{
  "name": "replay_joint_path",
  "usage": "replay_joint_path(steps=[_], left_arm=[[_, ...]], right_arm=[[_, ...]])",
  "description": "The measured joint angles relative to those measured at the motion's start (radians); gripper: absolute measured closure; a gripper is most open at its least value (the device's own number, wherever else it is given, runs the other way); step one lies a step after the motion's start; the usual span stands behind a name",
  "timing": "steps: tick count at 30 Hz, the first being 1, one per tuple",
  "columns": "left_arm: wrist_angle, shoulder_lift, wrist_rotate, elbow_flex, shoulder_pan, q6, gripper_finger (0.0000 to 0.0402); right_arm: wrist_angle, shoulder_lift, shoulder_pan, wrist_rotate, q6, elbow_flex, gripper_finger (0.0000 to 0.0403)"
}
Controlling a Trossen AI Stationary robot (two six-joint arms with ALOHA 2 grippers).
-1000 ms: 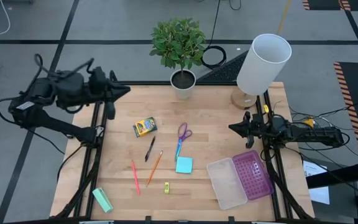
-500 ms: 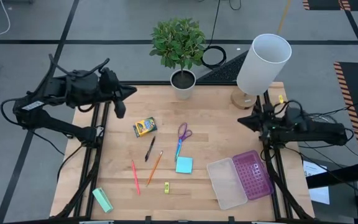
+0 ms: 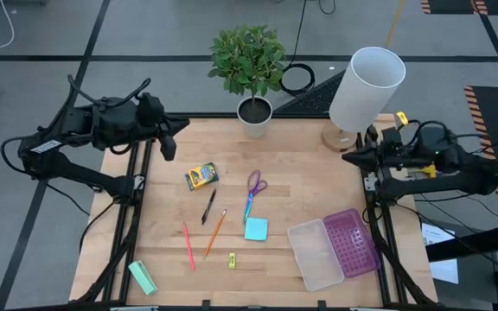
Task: Pack school essentials
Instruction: Put the black pen into the purple supply box
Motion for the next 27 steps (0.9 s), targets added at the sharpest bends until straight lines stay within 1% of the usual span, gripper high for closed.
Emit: replay_joint_path(steps=[7, 12, 14, 19, 22, 27], left_arm=[[-0.001, 0.000, 0.000, 0.000, 0.000, 0.002, 0.0376], [-0.005, 0.000, 0.007, 0.000, 0.000, -0.013, 0.0376], [-0.005, 0.000, 0.032, 0.000, 0.000, -0.024, 0.0376], [-0.015, 0.000, 0.110, 0.000, -0.014, -0.054, 0.0376], [-0.019, 0.000, 0.130, 0.000, -0.038, -0.056, 0.0376], [-0.021, 0.000, 0.133, 0.000, -0.092, -0.049, 0.0376]], right_arm=[[-0.062, 0.175, 0.000, 0.003, -0.155, 0.216, 0.0403], [-0.116, 0.303, 0.000, 0.007, -0.188, 0.344, 0.0403], [-0.116, 0.345, -0.001, 0.008, -0.185, 0.374, 0.0403], [-0.117, 0.434, -0.001, 0.009, -0.115, 0.423, 0.0403], [-0.104, 0.470, 0.000, 0.008, -0.091, 0.437, 0.0403], [-0.053, 0.515, 0.000, 0.008, -0.072, 0.442, 0.0403]])
